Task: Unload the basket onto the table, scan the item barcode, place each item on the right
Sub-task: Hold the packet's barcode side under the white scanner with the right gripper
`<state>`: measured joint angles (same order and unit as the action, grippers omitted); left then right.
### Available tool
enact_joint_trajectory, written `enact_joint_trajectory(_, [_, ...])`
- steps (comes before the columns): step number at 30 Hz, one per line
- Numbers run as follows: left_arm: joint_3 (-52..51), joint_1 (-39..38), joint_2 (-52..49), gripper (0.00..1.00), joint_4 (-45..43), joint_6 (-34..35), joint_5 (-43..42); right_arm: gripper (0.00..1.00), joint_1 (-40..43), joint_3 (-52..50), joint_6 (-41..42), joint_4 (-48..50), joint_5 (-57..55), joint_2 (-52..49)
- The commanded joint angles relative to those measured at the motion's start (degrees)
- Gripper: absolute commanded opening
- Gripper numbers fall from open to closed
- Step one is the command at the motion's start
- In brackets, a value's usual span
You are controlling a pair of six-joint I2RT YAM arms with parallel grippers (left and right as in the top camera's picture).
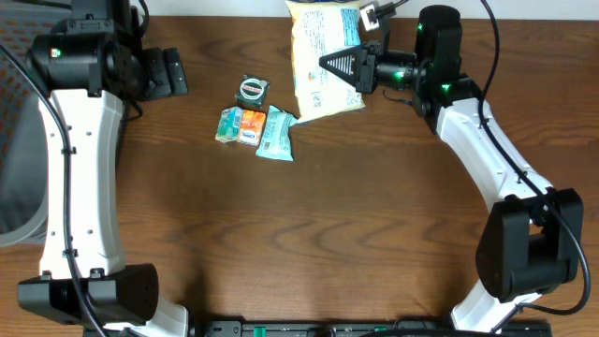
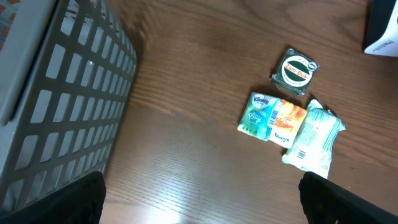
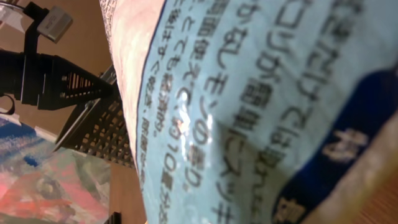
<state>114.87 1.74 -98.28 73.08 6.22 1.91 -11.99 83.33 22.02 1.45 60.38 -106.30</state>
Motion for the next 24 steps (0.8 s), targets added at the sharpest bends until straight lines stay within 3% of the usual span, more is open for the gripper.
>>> enact_joint_trajectory(1, [-0.3, 0.2, -0.2, 0.98, 0.0, 0.5, 0.9, 0.01, -0.1, 1.4, -1.8, 0.5, -0.1, 2.2])
enact_joint_trajectory(24, [-0.3, 0.2, -0.2, 0.98, 0.0, 0.5, 0.9, 0.01, -0.1, 1.4, -1.9, -1.0, -0.5, 2.1])
